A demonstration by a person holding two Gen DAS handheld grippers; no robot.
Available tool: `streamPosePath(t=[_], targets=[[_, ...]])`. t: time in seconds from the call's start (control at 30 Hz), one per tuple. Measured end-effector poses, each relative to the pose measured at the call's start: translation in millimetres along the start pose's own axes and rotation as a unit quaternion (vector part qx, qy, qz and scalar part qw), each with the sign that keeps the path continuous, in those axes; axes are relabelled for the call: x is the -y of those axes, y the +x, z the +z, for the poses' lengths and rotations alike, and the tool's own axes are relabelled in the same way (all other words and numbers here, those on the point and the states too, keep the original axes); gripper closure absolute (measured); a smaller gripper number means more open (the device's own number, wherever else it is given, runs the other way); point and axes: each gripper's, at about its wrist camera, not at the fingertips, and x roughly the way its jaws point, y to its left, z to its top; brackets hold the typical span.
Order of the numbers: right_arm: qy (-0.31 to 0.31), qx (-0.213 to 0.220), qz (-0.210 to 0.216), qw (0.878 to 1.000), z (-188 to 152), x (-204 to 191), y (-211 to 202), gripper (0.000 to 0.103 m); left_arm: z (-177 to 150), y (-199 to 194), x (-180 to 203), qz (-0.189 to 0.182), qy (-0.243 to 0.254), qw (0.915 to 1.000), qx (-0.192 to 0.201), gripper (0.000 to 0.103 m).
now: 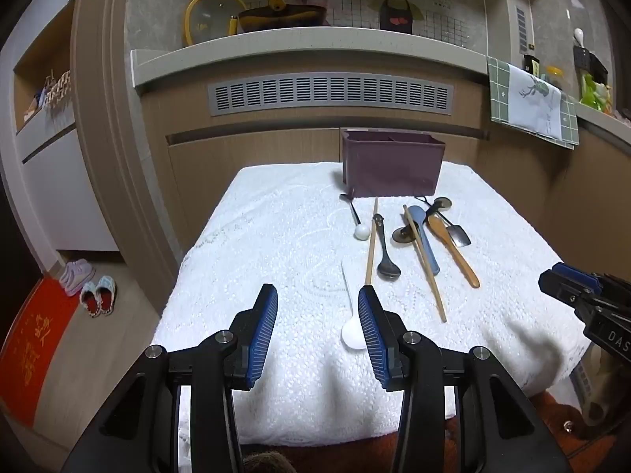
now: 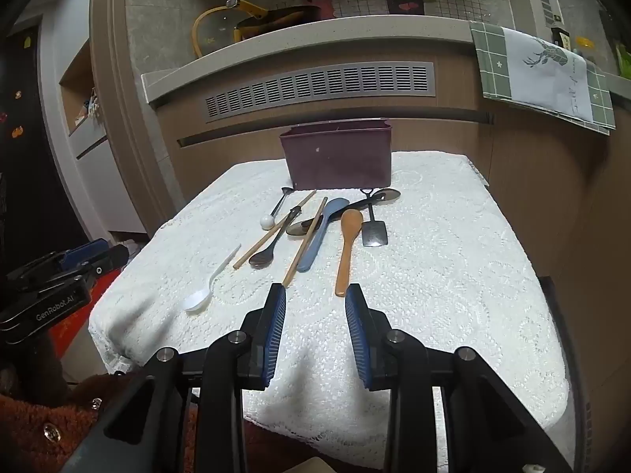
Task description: Organize utensils
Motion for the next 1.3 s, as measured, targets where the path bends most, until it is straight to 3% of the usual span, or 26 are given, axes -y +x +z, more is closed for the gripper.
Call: streamPosePath(t=[0.03,0.2,1.3], targets=[[-0.029,-0.016,-0.017,0.999,0,-5,3,0.073,0,-1,0,0.0,-0.001,1.0,0.004,0.059],[-0.024,-0.016,-0.011,1.0,0,-8,0,0.073,-17,17,12,0.009,0.0,0.9999,-0.013,0.059],[-0.013,-0.021,-0.007,1.0,-1,-5,8,0.073,-5,6,1,-0.003,-0.006,0.9999,-0.016,0.059]])
